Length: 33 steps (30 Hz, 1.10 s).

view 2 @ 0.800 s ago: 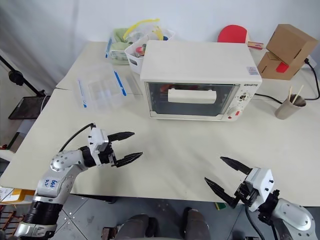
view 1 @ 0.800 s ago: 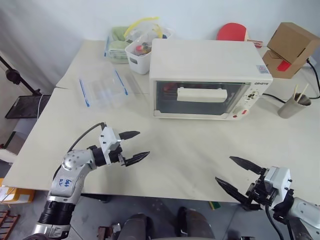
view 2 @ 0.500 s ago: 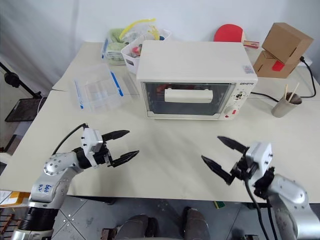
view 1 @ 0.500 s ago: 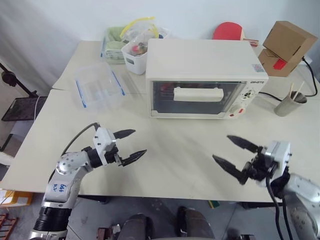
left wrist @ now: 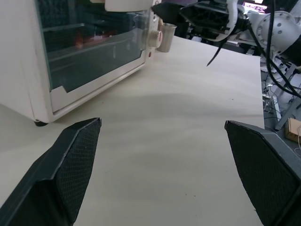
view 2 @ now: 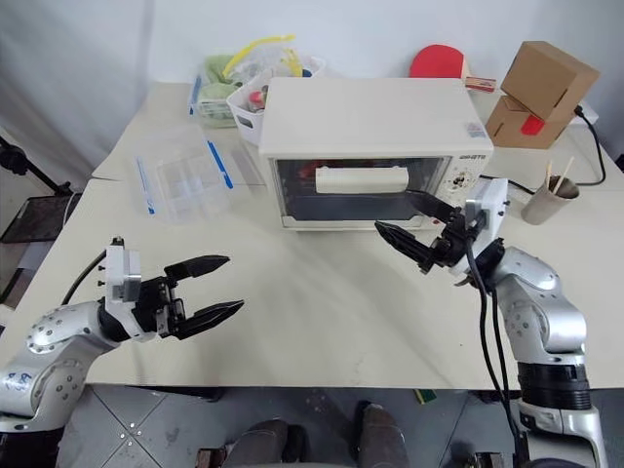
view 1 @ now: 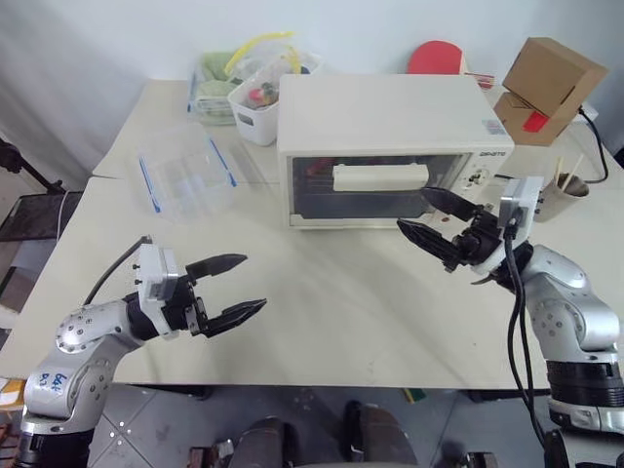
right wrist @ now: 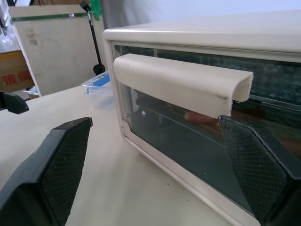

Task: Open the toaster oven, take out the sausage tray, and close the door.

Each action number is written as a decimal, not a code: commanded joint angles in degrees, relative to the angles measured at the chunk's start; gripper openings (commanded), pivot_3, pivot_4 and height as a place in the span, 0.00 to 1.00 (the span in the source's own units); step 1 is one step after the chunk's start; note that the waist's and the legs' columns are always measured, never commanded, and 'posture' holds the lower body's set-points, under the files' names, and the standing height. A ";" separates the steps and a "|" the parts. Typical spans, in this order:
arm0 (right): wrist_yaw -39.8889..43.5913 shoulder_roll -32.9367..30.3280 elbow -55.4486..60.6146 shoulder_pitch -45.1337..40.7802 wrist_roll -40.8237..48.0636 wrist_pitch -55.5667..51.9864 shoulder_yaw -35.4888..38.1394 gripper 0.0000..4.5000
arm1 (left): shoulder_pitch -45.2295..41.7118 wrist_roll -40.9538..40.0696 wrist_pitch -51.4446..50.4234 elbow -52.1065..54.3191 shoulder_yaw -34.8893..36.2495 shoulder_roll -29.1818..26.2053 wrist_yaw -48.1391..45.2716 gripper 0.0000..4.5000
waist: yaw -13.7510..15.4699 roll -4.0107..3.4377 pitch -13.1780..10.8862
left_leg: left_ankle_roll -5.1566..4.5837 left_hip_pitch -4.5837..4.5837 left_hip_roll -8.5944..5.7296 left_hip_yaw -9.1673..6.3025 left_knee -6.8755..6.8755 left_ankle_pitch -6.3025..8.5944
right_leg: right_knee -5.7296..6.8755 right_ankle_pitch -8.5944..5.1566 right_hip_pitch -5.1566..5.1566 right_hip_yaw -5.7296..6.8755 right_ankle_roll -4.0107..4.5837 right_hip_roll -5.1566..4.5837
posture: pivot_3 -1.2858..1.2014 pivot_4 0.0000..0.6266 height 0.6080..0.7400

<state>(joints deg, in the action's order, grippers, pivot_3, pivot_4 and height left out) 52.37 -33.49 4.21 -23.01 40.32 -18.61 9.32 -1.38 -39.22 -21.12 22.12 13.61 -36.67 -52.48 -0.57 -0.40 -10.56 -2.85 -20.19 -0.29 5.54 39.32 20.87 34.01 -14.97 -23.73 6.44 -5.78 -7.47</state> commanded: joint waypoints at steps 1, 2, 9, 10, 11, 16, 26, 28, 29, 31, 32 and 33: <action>1.38 -0.22 2.19 -0.31 0.20 -0.10 0.60 1.00 | 0.77 -0.90 0.36 1.99 1.44 0.23 0.82 0.99 | 0.19 0.00 0.00 | 0.00 0.00 0.00 -0.01 0.00 0.00 | 0.01 0.00 0.00 0.00 0.00 0.00 | 0.52 0.24 1.00; 1.46 -0.31 2.43 0.05 0.34 -0.62 0.69 1.00 | 0.94 -0.95 0.37 2.05 1.39 0.20 0.77 0.99 | 0.29 0.00 0.00 | 0.00 -0.01 0.00 -0.02 0.00 0.00 | 0.00 0.00 0.00 0.00 0.00 -0.01 | 0.52 0.24 1.00; -0.30 -0.16 -2.63 -0.67 -2.85 -0.63 1.76 1.00 | 0.58 -1.02 0.58 1.70 0.85 0.32 0.49 0.99 | 0.49 0.00 0.00 | 0.00 -0.08 -0.02 -0.10 0.00 0.05 | -0.07 0.00 -0.01 0.07 0.00 -0.05 | 0.52 0.24 1.00; -0.71 0.13 -4.22 -1.55 -3.50 0.09 2.11 1.00 | 0.43 -1.04 0.58 1.59 0.75 0.35 0.41 0.99 | 0.44 0.00 0.00 | 0.00 -0.07 -0.02 -0.10 0.00 0.04 | -0.07 0.00 0.00 0.07 0.00 -0.04 | 0.52 0.24 1.00; -0.41 0.20 -5.43 -2.17 -4.08 1.11 2.26 1.00 | 0.31 -1.02 0.59 1.50 0.64 0.36 0.33 0.99 | 0.40 0.00 0.00 | 0.00 -0.07 -0.02 -0.08 0.00 0.04 | -0.07 0.00 -0.01 0.06 0.00 -0.04 | 0.52 0.24 1.00; 3.42 1.43 -6.42 -3.85 -3.67 6.28 3.08 1.00 | -0.25 -0.83 0.70 1.04 0.08 0.59 -0.02 0.99 | 0.37 -0.01 0.00 | 0.00 -0.07 0.00 -0.07 0.00 0.04 | -0.06 0.00 -0.02 0.07 0.00 0.01 | 0.52 0.24 1.00; 11.45 -1.86 4.70 5.60 -4.51 6.69 0.25 1.00 | -2.14 -1.56 -0.22 -0.81 0.05 1.23 0.55 0.99 | 0.50 -0.01 -0.01 | 0.00 -0.09 -0.01 -0.12 -0.01 0.04 | -0.08 0.00 -0.01 0.11 0.00 0.00 | 0.52 0.24 1.00; 12.53 -2.38 5.39 7.09 -5.73 8.25 -0.02 1.00 | -3.96 -1.16 0.09 -1.61 0.21 1.88 1.81 0.99 | 0.44 -0.01 -0.01 | 0.01 -0.08 0.01 -0.11 -0.01 0.05 | -0.08 0.00 -0.01 0.10 0.00 0.02 | 0.52 0.24 1.00; 13.11 -2.63 5.38 7.75 -6.63 9.53 -0.15 1.00 | -5.99 -0.97 0.39 -2.13 0.41 2.59 3.11 0.99 | 0.48 -0.01 -0.01 | 0.01 -0.07 0.00 -0.09 -0.01 0.04 | -0.07 0.00 -0.01 0.09 0.00 0.02 | 0.52 0.24 1.00; 14.83 -3.08 4.55 9.19 -9.28 13.69 -0.45 1.00 | -10.99 -1.68 -1.04 -2.88 0.10 3.69 5.57 0.99 | 0.55 0.01 -0.02 | 0.02 -0.08 0.00 -0.09 0.00 0.03 | -0.07 0.00 -0.01 0.11 0.00 0.03 | 0.52 0.24 1.00; 15.32 -3.05 3.92 9.58 -10.35 15.46 -0.55 1.00 | -13.20 -1.74 -1.66 -3.59 -0.33 4.15 6.27 0.95 | 0.56 0.00 -0.02 | 0.02 -0.08 0.00 -0.09 0.00 0.03 | -0.06 0.00 -0.01 0.10 0.00 0.03 | 0.52 0.24 1.00; 15.69 -2.99 3.31 9.82 -11.26 17.11 -0.59 1.00 | -14.98 -1.87 -2.42 -4.52 -0.74 4.75 6.95 0.91 | 0.57 0.00 -0.01 | 0.02 -0.07 -0.02 -0.09 0.00 0.03 | -0.05 0.00 -0.01 0.11 0.00 0.04 | 0.52 0.24 1.00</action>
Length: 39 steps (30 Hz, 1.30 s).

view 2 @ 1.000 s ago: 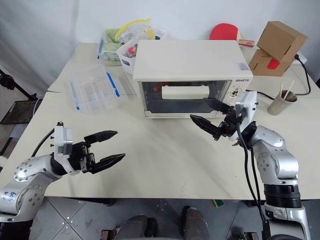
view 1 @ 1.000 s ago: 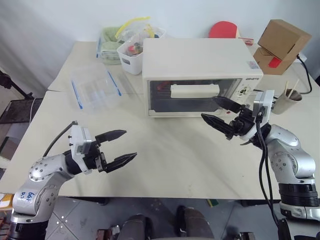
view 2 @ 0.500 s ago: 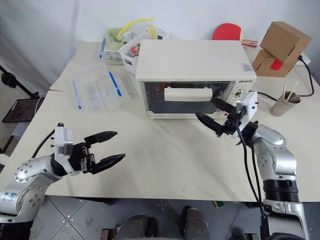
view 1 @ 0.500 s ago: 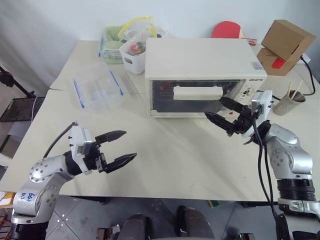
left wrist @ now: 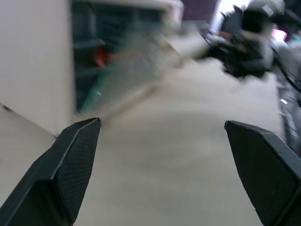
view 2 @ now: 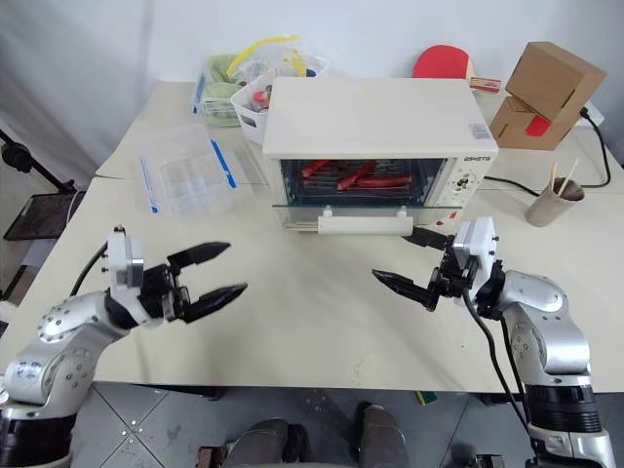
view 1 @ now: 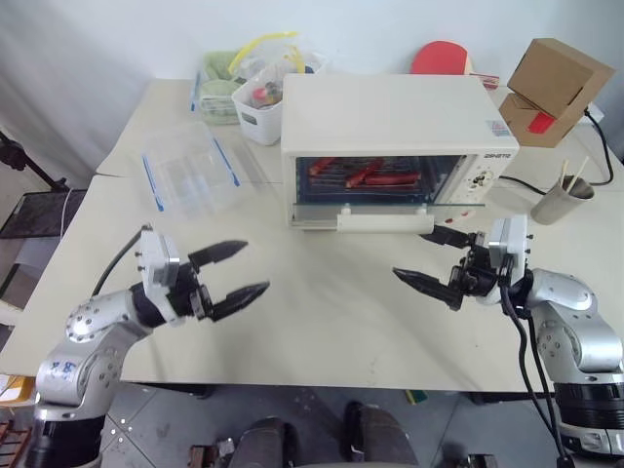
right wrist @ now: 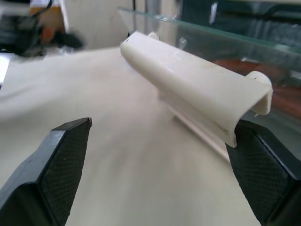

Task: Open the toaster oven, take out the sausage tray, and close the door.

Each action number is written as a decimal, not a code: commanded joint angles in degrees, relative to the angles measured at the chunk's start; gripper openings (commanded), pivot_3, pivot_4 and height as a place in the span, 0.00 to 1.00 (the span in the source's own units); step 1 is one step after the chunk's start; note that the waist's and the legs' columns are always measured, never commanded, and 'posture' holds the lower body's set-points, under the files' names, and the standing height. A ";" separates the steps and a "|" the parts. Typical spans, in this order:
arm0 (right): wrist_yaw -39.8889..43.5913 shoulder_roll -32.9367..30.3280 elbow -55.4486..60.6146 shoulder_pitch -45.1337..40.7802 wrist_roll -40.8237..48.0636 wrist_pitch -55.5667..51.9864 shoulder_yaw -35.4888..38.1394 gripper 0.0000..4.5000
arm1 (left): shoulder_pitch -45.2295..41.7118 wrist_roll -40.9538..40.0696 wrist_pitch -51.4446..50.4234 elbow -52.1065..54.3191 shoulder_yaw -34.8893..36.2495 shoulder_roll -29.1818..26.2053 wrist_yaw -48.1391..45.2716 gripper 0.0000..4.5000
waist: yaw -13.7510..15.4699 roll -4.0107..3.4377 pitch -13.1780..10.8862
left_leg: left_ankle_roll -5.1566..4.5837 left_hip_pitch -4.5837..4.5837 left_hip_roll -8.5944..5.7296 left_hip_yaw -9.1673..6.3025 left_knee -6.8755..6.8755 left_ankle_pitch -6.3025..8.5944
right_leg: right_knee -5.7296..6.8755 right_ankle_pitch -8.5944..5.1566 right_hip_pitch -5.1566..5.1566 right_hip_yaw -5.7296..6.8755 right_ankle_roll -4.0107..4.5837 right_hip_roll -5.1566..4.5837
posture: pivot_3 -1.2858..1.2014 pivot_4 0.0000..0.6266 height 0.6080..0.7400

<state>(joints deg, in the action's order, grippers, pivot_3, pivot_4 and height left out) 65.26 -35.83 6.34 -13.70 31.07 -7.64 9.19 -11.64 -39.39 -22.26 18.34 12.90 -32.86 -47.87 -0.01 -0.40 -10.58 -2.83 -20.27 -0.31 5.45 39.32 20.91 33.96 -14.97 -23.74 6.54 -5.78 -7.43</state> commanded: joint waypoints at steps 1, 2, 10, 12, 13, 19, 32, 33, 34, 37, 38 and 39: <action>3.01 -0.55 0.65 0.53 -2.56 7.23 -0.52 1.00 | -5.85 -1.65 -1.74 -1.51 -0.27 1.39 2.72 0.86 | 0.02 0.00 0.00 | 0.00 0.00 -0.01 0.00 0.00 0.00 | 0.00 0.00 0.00 0.01 0.00 0.03 | 0.52 0.24 1.00; 3.45 -0.48 -0.29 0.71 -3.57 9.29 -0.58 1.00 | -7.44 -0.76 -0.83 -3.75 -0.78 2.52 2.90 0.79 | 0.01 0.00 0.00 | 0.00 0.01 -0.01 0.00 -0.01 0.00 | 0.02 0.00 0.00 0.03 0.00 0.04 | 0.52 0.24 1.00; 3.02 0.47 -4.51 0.19 -5.67 14.81 -1.12 1.00 | -21.40 7.13 6.22 -21.75 -6.38 10.32 2.47 0.23 | 0.36 0.04 -0.02 | -0.01 -0.03 0.04 0.05 0.20 -0.01 | 0.02 0.01 0.04 0.45 -0.02 0.50 | 0.52 0.24 1.00; 2.91 0.50 -4.68 0.34 -5.66 15.17 -1.26 1.00 | -23.73 8.77 7.76 -25.14 -7.55 12.09 2.04 0.10 | 0.50 0.04 -0.02 | -0.01 -0.06 0.06 0.02 0.31 0.00 | 0.02 0.02 0.07 0.45 -0.03 0.53 | 0.52 0.24 1.00; 2.87 0.48 -4.68 0.47 -5.60 15.27 -1.31 1.00 | -24.40 9.91 8.82 -26.33 -8.34 12.67 1.69 0.03 | 0.55 0.04 -0.02 | -0.01 -0.05 0.06 0.02 0.31 0.00 | 0.02 0.02 0.07 0.44 -0.04 0.53 | 0.52 0.24 1.00; 0.79 0.26 -2.98 4.41 -5.97 16.63 0.04 1.00 | -24.89 13.99 12.76 -30.02 -12.31 15.35 -1.08 0.01 | 1.13 0.04 -0.02 | -0.01 -0.05 0.10 0.01 0.31 0.00 | 0.04 0.02 0.07 0.45 -0.04 0.60 | 0.52 0.24 1.00; -12.32 3.05 0.26 33.63 -9.68 24.89 15.04 1.00 | -21.47 20.49 17.92 -31.53 -17.84 15.76 -6.10 0.01 | 1.85 0.02 -0.01 | -0.02 -0.03 0.08 -0.08 0.41 0.03 | -0.02 0.06 0.20 0.24 -0.11 0.58 | 0.52 0.24 1.00; -13.64 3.50 0.96 35.59 -9.81 25.22 16.71 1.00 | -20.62 21.29 18.46 -31.15 -18.46 15.63 -6.19 0.01 | 1.69 0.02 -0.01 | -0.01 -0.03 0.08 -0.06 0.38 0.03 | -0.04 0.06 0.20 0.17 -0.11 0.57 | 0.52 0.24 1.00; -15.16 3.80 1.71 36.90 -9.96 25.50 18.24 1.00 | -19.79 21.98 18.83 -30.74 -18.89 15.54 -6.12 0.01 | 1.57 0.02 -0.01 | -0.02 -0.03 0.08 -0.04 0.37 0.03 | -0.05 0.06 0.20 0.12 -0.11 0.57 | 0.52 0.24 1.00; -19.20 3.95 3.81 37.72 -9.91 25.07 21.42 1.00 | -17.47 23.54 19.81 -29.93 -19.87 15.41 -5.95 0.01 | 1.09 0.02 -0.01 | -0.02 0.04 0.08 0.06 0.38 0.06 | -0.03 0.06 0.19 -0.12 -0.11 0.51 | 0.52 0.24 1.00; -19.83 3.80 4.28 37.46 -10.10 25.04 21.69 1.00 | -16.84 23.86 20.02 -29.80 -20.08 15.42 -5.86 0.01 | 0.95 0.02 -0.01 | -0.01 0.06 0.10 0.08 0.38 0.06 | -0.01 0.07 0.19 -0.23 -0.10 0.35 | 0.52 0.24 1.00; -20.12 3.31 5.04 36.86 -10.29 24.93 21.71 1.00 | -16.17 24.02 20.02 -29.47 -20.19 15.47 -5.60 0.01 | 0.90 0.02 -0.01 | 0.01 0.10 0.13 0.07 0.38 0.07 | 0.00 0.07 0.19 -0.24 -0.08 0.16 | 0.52 0.24 1.00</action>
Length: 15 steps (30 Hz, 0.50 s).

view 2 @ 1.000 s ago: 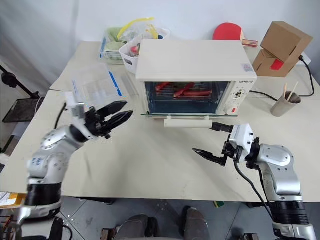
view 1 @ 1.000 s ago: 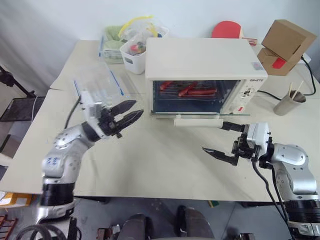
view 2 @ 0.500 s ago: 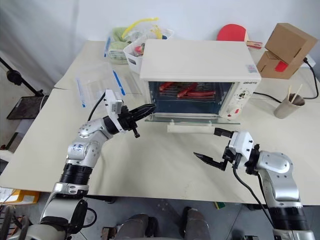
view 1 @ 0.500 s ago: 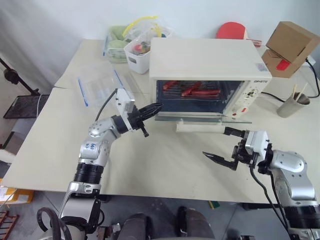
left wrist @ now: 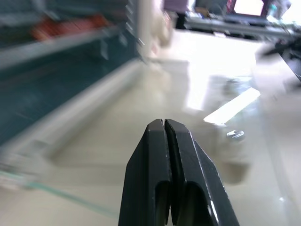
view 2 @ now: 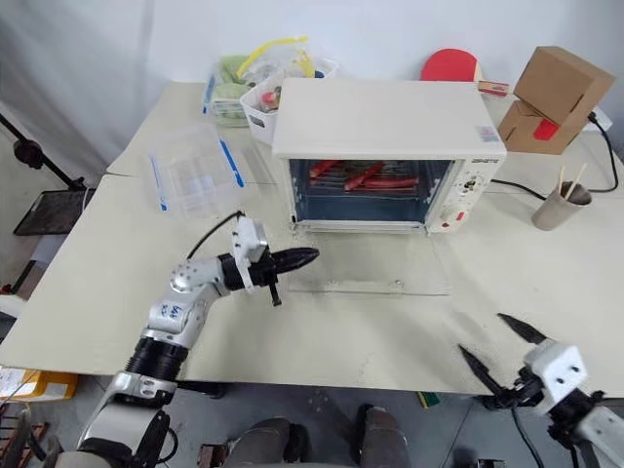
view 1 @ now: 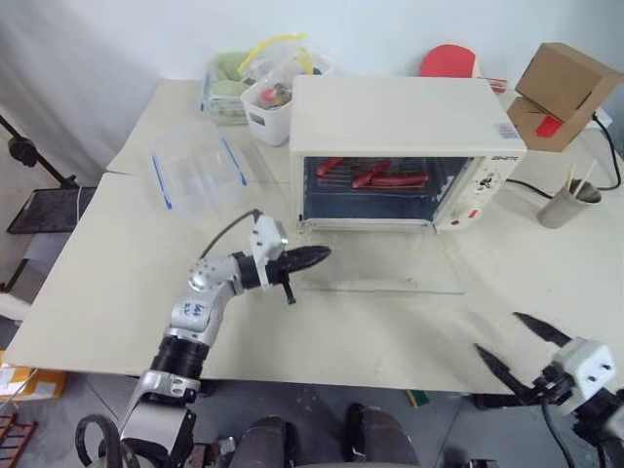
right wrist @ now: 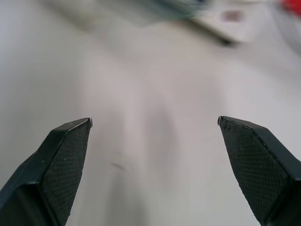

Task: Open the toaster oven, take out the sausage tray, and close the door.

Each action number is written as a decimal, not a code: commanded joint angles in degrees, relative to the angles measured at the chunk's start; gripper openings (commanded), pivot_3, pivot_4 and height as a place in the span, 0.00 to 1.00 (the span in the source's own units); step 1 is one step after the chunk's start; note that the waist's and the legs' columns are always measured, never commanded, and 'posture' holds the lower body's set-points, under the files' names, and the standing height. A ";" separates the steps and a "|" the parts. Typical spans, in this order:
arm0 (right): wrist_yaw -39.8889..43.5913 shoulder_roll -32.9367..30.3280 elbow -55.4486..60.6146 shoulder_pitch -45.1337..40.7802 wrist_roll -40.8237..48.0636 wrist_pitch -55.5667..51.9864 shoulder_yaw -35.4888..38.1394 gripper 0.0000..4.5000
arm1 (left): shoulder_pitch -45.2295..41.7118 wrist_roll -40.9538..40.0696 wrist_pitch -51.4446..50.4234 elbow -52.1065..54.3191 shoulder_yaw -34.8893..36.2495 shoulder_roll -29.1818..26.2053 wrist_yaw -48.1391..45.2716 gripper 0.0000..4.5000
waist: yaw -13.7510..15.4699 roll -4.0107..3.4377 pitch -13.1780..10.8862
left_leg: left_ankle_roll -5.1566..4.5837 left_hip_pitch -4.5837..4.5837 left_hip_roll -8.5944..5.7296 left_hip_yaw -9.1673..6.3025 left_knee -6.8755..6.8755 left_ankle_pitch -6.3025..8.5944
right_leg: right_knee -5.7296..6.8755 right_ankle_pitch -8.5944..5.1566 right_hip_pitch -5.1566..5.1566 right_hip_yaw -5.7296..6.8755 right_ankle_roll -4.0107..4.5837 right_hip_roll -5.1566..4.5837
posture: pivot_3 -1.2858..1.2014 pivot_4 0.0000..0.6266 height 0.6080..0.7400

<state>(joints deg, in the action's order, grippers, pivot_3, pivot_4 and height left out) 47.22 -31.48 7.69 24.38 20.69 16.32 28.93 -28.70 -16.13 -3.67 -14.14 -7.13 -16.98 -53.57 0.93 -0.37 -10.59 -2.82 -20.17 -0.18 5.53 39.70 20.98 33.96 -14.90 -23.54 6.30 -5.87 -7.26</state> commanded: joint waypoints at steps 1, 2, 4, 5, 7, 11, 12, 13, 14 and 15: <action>-2.51 -1.50 4.69 -1.92 0.13 -0.16 1.70 1.00 | 1.46 0.95 1.43 3.25 -0.22 -0.44 0.32 0.01 | -0.07 0.00 0.00 | 0.02 0.01 0.00 -0.01 0.00 0.01 | -0.01 -0.02 -0.02 0.01 0.03 -0.05 | 0.52 0.24 1.00; -2.99 -2.06 5.94 -2.47 0.74 -2.60 1.14 1.00 | 1.98 1.10 1.30 3.56 -0.25 -0.47 0.58 0.01 | -0.04 -0.03 0.02 | 0.03 0.01 0.00 -0.01 0.00 0.01 | 0.00 -0.03 -0.05 0.02 0.05 -0.08 | 0.52 0.24 1.00; -3.12 -3.27 8.28 -4.13 1.10 -5.32 -0.51 1.00 | 3.06 1.10 0.89 4.27 -0.05 -0.28 1.54 0.01 | 0.07 -0.07 0.04 | 0.02 0.00 -0.02 -0.01 0.00 0.02 | 0.04 -0.03 -0.07 0.02 0.06 -0.16 | 0.52 0.24 1.00; -3.22 -3.84 9.50 -5.13 1.12 -6.55 -1.39 1.00 | 3.65 1.28 0.91 4.67 -0.03 -0.31 2.01 0.01 | 0.19 -0.06 0.04 | 0.01 -0.01 -0.02 -0.01 0.00 0.02 | 0.09 -0.03 -0.07 0.02 0.06 -0.17 | 0.52 0.24 1.00; -4.35 -5.74 12.45 -7.80 -1.27 -10.14 -3.95 1.00 | 5.31 1.73 1.70 5.84 0.19 -0.71 2.85 0.01 | 0.30 -0.08 0.05 | -0.02 -0.02 -0.03 -0.03 0.01 0.03 | 0.09 -0.03 -0.07 0.04 0.06 -0.19 | 0.52 0.24 1.00; -7.97 -5.90 18.42 -15.73 -0.87 -20.39 -11.80 1.00 | 8.77 -1.39 -0.42 11.03 2.90 -1.00 4.64 0.10 | 0.28 -0.08 0.05 | -0.04 -0.03 -0.04 -0.04 0.02 0.04 | 0.09 -0.03 -0.09 0.05 0.05 -0.22 | 0.52 0.24 1.00; -9.65 -3.97 19.36 -18.81 1.87 -23.07 -13.39 1.00 | 9.74 -2.50 -1.06 12.84 3.77 -1.21 4.81 0.15 | 0.18 -0.07 0.04 | -0.04 -0.04 -0.03 -0.06 0.03 0.04 | 0.08 -0.03 -0.10 0.07 0.06 -0.21 | 0.52 0.24 1.00; -11.31 -2.67 19.42 -21.84 1.84 -24.71 -15.00 1.00 | 10.59 -3.33 -1.12 14.46 4.79 -1.33 5.19 0.22 | 0.17 -0.07 0.04 | -0.04 -0.03 -0.01 -0.07 0.03 0.04 | 0.08 -0.04 -0.12 0.08 0.07 -0.20 | 0.52 0.24 1.00; -12.44 -1.89 19.38 -23.74 1.32 -25.76 -15.89 1.00 | 11.12 -3.84 -1.19 15.53 5.42 -1.41 5.44 0.29 | 0.13 -0.07 0.04 | -0.03 -0.06 0.00 -0.09 0.05 0.04 | 0.09 -0.04 -0.12 0.10 0.08 -0.20 | 0.52 0.24 1.00; -12.07 -2.05 18.20 -26.15 -1.66 -25.17 -18.46 1.00 | 11.93 -4.87 -1.70 16.99 6.49 -1.47 5.97 0.34 | 0.15 -0.08 0.04 | -0.03 -0.07 0.00 -0.08 0.06 0.04 | 0.08 -0.04 -0.13 0.10 0.08 -0.21 | 0.52 0.24 1.00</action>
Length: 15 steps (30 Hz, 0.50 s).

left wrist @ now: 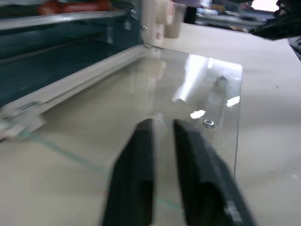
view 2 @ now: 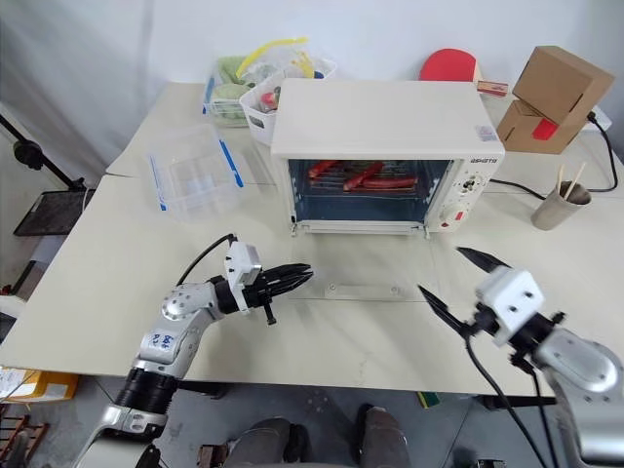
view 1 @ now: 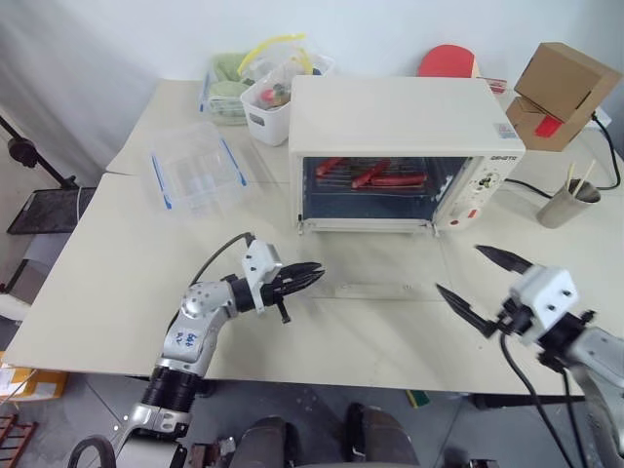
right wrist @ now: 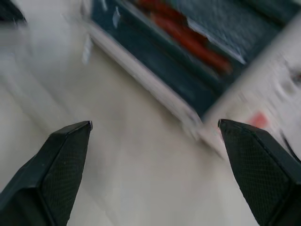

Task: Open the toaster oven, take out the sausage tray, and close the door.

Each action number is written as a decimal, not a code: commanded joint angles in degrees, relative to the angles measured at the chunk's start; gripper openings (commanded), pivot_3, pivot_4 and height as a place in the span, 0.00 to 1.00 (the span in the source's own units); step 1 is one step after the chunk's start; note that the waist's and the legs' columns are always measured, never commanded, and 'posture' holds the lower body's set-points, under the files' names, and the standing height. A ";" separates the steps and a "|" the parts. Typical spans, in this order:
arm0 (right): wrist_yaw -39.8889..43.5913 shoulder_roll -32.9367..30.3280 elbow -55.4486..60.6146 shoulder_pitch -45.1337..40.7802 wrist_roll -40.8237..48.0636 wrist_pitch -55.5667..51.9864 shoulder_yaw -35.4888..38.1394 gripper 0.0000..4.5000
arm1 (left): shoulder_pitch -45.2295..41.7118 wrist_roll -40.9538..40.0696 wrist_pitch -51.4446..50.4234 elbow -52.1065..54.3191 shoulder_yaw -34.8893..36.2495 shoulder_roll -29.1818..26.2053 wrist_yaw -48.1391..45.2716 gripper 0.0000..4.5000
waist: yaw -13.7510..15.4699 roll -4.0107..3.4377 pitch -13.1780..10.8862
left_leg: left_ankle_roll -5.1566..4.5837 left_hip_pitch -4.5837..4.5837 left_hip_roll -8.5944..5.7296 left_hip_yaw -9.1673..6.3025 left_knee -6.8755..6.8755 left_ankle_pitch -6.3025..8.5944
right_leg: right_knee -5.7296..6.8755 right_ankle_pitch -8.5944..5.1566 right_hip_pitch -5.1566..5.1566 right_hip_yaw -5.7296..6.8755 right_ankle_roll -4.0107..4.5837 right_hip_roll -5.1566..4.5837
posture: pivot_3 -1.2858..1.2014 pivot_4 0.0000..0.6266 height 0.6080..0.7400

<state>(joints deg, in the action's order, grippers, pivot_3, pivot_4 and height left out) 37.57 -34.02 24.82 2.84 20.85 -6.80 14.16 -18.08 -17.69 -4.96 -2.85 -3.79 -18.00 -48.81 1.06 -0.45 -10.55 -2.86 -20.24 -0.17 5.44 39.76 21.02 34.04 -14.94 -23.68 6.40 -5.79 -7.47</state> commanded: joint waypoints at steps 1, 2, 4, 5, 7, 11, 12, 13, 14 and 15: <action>-2.95 0.65 -0.86 -7.71 -5.51 -0.91 -6.28 1.00 | 2.28 -3.81 -0.61 7.45 4.44 -0.64 2.34 0.41 | 0.14 -0.01 0.00 | 0.00 -0.02 -0.02 -0.01 0.00 0.00 | 0.03 0.00 -0.01 0.01 0.00 -0.02 | 0.52 0.24 1.00; -3.99 1.22 -3.13 -11.33 -8.86 0.23 -8.84 1.00 | 3.54 -5.03 -1.63 9.73 5.84 -0.93 3.30 0.48 | 0.08 0.00 0.00 | -0.01 -0.06 -0.04 -0.04 0.03 0.00 | 0.02 0.00 0.00 0.06 -0.01 -0.04 | 0.52 0.24 1.00; -7.09 1.92 -8.24 -17.60 -16.59 3.79 -13.19 1.00 | 5.93 -5.96 -2.71 13.94 8.08 -1.49 5.52 0.60 | -0.18 0.00 -0.01 | -0.07 -0.09 -0.05 -0.02 0.11 0.05 | 0.00 0.01 -0.01 0.06 -0.02 -0.05 | 0.52 0.24 1.00; -8.31 1.83 -10.91 -20.03 -20.45 5.95 -15.21 1.00 | 7.16 -6.60 -3.50 16.01 8.78 -1.76 6.23 0.67 | -0.30 0.00 0.00 | -0.08 -0.10 -0.05 -0.02 0.13 0.07 | 0.00 0.01 0.00 0.07 -0.02 -0.05 | 0.52 0.24 1.00; -10.58 1.50 -17.12 -25.29 -28.40 10.04 -19.83 1.00 | 10.38 -7.18 -5.02 20.78 9.59 -2.74 7.35 0.78 | -0.40 0.00 -0.01 | -0.08 -0.12 -0.08 -0.06 0.12 0.08 | 0.00 0.01 0.00 0.12 -0.02 -0.06 | 0.52 0.24 1.00; -16.48 1.88 -27.87 -32.94 -38.92 16.20 -24.74 1.00 | 14.72 -7.98 -7.57 26.80 10.30 -3.65 10.12 0.91 | -1.12 0.00 -0.01 | -0.05 -0.16 -0.09 -0.08 0.10 0.11 | -0.01 0.01 -0.01 0.21 -0.02 -0.02 | 0.52 0.24 1.00; -17.86 2.23 -30.82 -34.95 -40.93 17.07 -25.80 1.00 | 15.43 -8.02 -7.95 27.61 10.37 -3.56 10.86 0.91 | -1.20 0.00 -0.01 | -0.06 -0.18 -0.09 -0.08 0.11 0.11 | -0.02 0.01 -0.01 0.23 -0.02 -0.02 | 0.52 0.24 1.00; -18.72 2.50 -32.89 -36.27 -42.17 17.71 -26.49 1.00 | 15.84 -8.07 -8.21 28.11 10.38 -3.51 11.37 0.91 | -1.27 0.00 -0.01 | -0.06 -0.18 -0.09 -0.09 0.13 0.10 | -0.01 0.01 0.00 0.24 -0.02 -0.01 | 0.52 0.24 1.00; -20.38 2.85 -35.50 -37.69 -43.72 19.11 -27.19 0.96 | 16.15 -8.11 -8.43 28.57 10.28 -3.35 11.89 0.92 | -1.34 0.00 -0.01 | -0.06 -0.19 -0.08 -0.07 0.16 0.10 | -0.02 0.01 0.01 0.24 -0.03 0.02 | 0.52 0.24 1.00; -21.82 3.15 -37.72 -38.87 -45.16 19.75 -27.77 0.91 | 16.31 -8.05 -8.58 28.89 10.11 -3.23 12.34 0.92 | -1.38 0.00 -0.01 | -0.06 -0.19 -0.07 -0.07 0.17 0.09 | -0.01 0.01 0.01 0.23 -0.03 0.02 | 0.52 0.24 1.00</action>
<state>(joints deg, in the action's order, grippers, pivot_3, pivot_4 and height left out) 18.67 -31.08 -11.08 -34.52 -22.12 10.71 -13.43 -2.08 -24.76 -13.51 23.20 5.82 -21.25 -37.39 -0.33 -0.45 -10.56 -2.92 -20.43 -0.23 5.37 39.94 21.11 34.04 -14.94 -23.66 6.63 -5.81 -7.43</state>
